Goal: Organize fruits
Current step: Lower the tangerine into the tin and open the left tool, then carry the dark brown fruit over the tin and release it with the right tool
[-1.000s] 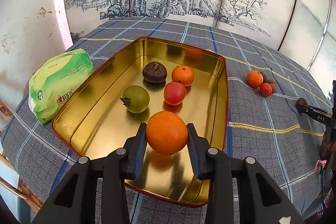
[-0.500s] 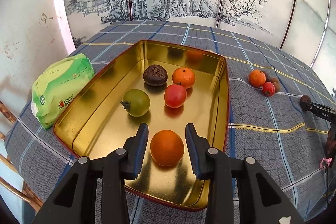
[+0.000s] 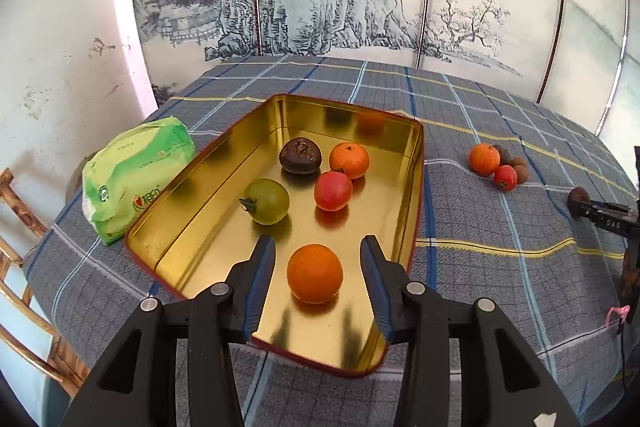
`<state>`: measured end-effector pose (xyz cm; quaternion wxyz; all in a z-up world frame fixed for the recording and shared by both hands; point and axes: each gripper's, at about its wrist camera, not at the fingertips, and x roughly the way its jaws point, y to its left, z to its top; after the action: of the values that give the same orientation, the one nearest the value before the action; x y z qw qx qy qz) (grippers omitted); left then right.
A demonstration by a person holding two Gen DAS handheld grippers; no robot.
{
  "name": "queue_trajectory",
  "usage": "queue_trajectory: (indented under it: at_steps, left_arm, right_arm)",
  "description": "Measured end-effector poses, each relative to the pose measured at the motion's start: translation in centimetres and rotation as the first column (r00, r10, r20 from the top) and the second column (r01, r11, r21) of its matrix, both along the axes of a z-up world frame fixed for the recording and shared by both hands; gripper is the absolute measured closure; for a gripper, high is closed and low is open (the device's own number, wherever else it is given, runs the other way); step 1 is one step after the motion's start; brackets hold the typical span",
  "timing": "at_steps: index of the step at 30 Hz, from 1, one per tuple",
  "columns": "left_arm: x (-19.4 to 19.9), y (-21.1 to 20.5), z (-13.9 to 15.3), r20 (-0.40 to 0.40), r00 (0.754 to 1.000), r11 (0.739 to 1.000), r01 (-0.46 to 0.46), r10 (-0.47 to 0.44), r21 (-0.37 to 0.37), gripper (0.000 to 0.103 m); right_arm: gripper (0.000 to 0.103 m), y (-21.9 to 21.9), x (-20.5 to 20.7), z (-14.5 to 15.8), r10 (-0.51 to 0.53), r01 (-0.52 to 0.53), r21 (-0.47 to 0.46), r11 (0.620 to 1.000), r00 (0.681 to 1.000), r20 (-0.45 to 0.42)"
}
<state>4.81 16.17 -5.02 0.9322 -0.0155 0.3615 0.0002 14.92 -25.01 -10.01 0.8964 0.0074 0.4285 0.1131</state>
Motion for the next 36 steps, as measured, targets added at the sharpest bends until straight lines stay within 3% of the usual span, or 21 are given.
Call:
queue_trajectory:
  at_steps: [5,10,16,26,36]
  left_arm:
    - [-1.6,0.2,0.9,0.018,1.0,0.999,-0.024,0.025,-0.031,0.051]
    - [-3.4,0.4,1.9,0.032,0.999,0.999,-0.031,0.032,-0.04,0.05]
    - [-5.9,1.2,2.7,0.056,0.996,0.997,-0.06,0.063,-0.053,0.035]
    - [-9.1,2.7,3.0,0.065,0.995,0.997,-0.072,0.075,-0.04,0.027]
    - [-10.7,4.3,3.1,0.063,0.993,0.992,-0.09,0.095,-0.084,0.026]
  right_arm:
    - [0.067,1.0,-0.9,0.3,0.019,-0.019,0.01,1.0,1.0,-0.013]
    - [0.067,3.8,-2.8,1.8,0.077,-0.077,0.019,0.997,0.997,0.015]
    - [0.067,8.7,-4.5,4.8,0.18,-0.182,0.039,0.982,0.982,0.062]
    - [0.067,19.0,-6.1,8.3,0.374,-0.382,0.067,0.922,0.921,0.105]
    - [0.067,29.2,-5.0,8.1,0.517,-0.52,0.091,0.849,0.854,0.055]
